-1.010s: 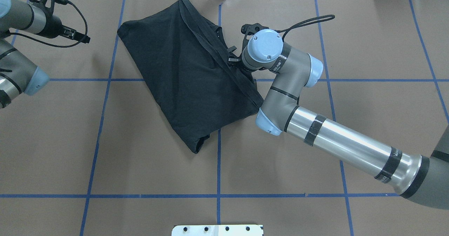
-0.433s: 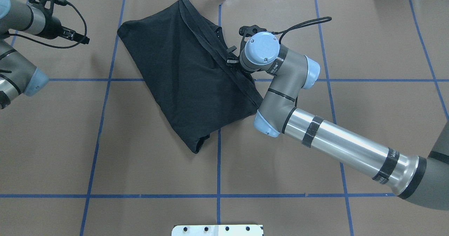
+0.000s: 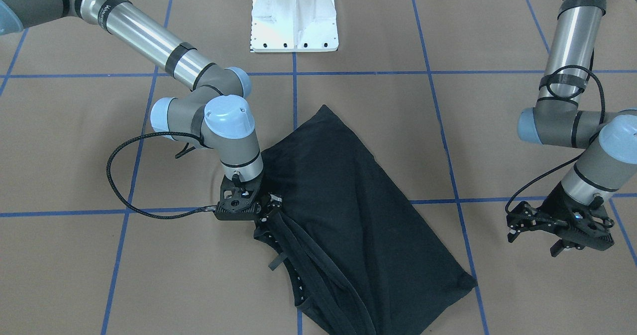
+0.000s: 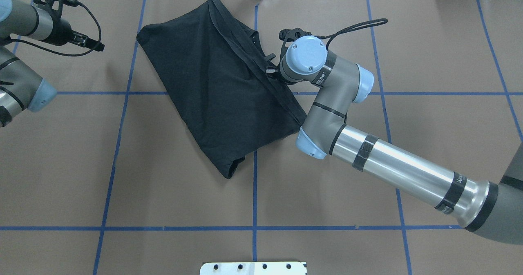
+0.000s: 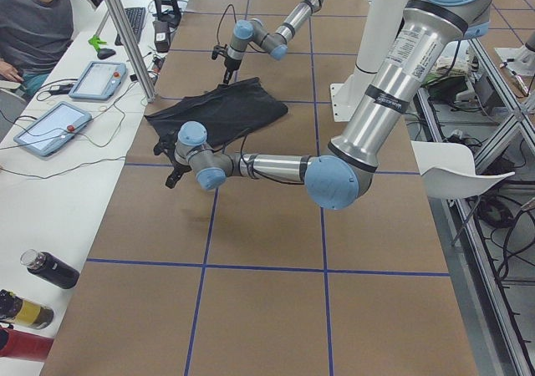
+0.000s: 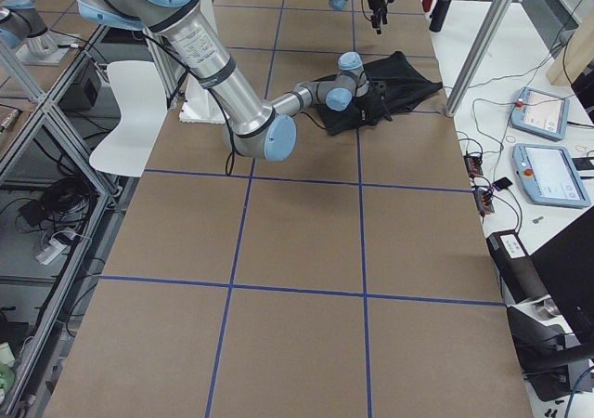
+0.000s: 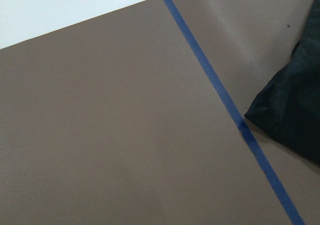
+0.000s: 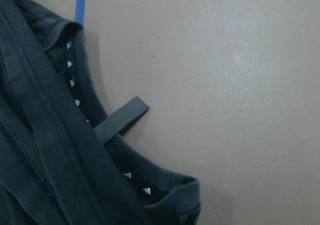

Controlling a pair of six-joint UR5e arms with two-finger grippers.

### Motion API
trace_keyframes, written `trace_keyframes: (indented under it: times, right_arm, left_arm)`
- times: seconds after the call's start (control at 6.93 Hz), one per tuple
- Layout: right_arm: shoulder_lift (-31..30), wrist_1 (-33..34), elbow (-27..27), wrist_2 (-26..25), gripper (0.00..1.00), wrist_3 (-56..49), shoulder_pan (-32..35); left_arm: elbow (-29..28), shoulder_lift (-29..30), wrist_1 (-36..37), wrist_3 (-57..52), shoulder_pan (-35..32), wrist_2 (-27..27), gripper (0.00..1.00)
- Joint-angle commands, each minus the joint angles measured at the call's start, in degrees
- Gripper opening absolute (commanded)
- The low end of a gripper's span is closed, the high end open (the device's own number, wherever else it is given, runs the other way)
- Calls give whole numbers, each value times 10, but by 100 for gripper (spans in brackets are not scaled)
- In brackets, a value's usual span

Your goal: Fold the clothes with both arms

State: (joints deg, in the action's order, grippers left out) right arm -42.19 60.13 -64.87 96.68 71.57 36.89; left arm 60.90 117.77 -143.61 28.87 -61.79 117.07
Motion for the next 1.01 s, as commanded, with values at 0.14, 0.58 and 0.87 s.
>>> trace_keyframes:
  times: [0.14, 0.58, 0.87]
  right_arm:
    - [-82, 47, -163, 14, 0, 22, -31]
    - [-159, 166, -368, -40, 0, 95, -130]
    - [-193, 187, -409, -47, 0, 96, -145]
  left_arm:
    - [2, -1, -3, 1, 0, 0, 100]
    - [3, -1, -4, 1, 0, 0, 100]
    - [3, -1, -4, 1, 0, 0, 100]
